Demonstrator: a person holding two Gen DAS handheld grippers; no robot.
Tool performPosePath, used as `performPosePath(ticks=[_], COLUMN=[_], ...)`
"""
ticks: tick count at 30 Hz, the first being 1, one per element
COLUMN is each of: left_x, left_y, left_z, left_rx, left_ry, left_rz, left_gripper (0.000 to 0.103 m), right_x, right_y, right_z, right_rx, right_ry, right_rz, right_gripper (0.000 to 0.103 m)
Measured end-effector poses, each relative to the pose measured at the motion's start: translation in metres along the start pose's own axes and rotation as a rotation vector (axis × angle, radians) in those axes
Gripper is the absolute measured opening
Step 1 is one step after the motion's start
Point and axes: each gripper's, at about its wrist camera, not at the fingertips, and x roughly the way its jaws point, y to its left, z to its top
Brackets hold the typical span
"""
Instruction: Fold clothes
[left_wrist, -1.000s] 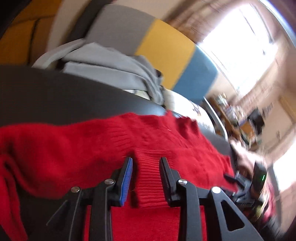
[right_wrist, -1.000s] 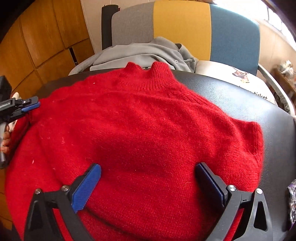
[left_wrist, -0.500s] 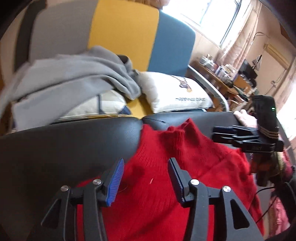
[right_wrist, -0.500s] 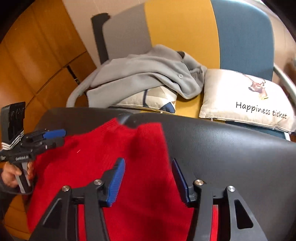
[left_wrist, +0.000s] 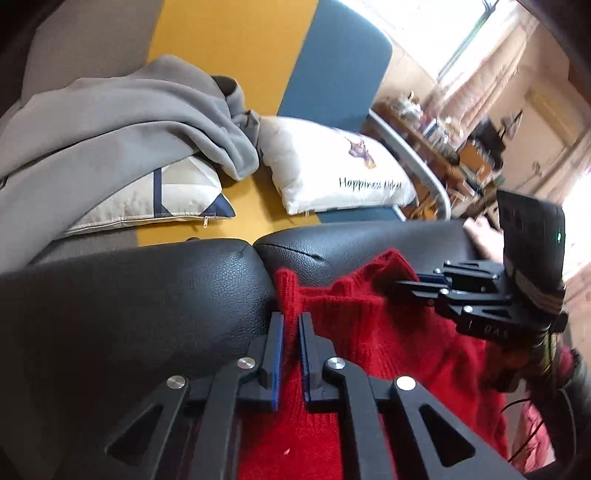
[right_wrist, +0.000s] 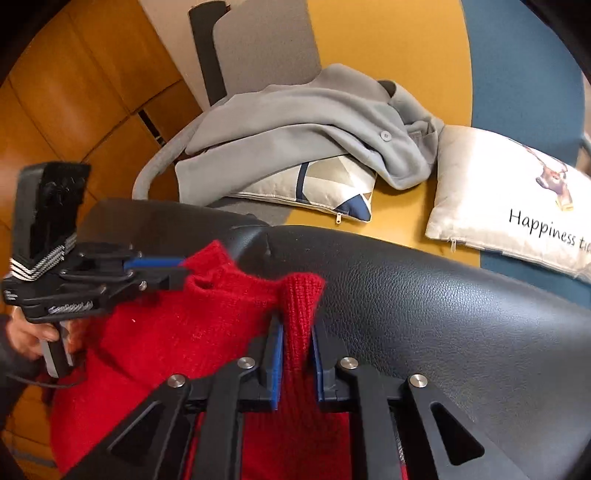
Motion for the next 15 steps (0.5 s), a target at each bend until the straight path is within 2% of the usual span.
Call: performPosePath(ticks=[4,9,15], left_x=[-0.031,-0.076,-0.091], left_y=[-0.004,-0.019,-0.025], left_z=[-0.013,-0.035,-0.078], left_rx=[-0.024,-0.004,0.011], left_ry=[-0.088,-0.179,-0.169], left_rz=[-0.067,-0.113,-0.107], left_gripper=[0.006,0.006,0.006], right_x=[-0.022,-0.061,-0.090], right_y=[0.011,0.027,0.044], right_z=[-0.004,-0.021,-0.075], right_rx=[0.005,0.007,0.019], right_ry=[-0.060,-0.129,-0.164], right_rz=[0.026,0.055,0.074], right_gripper=[0.013,0.013,0.013])
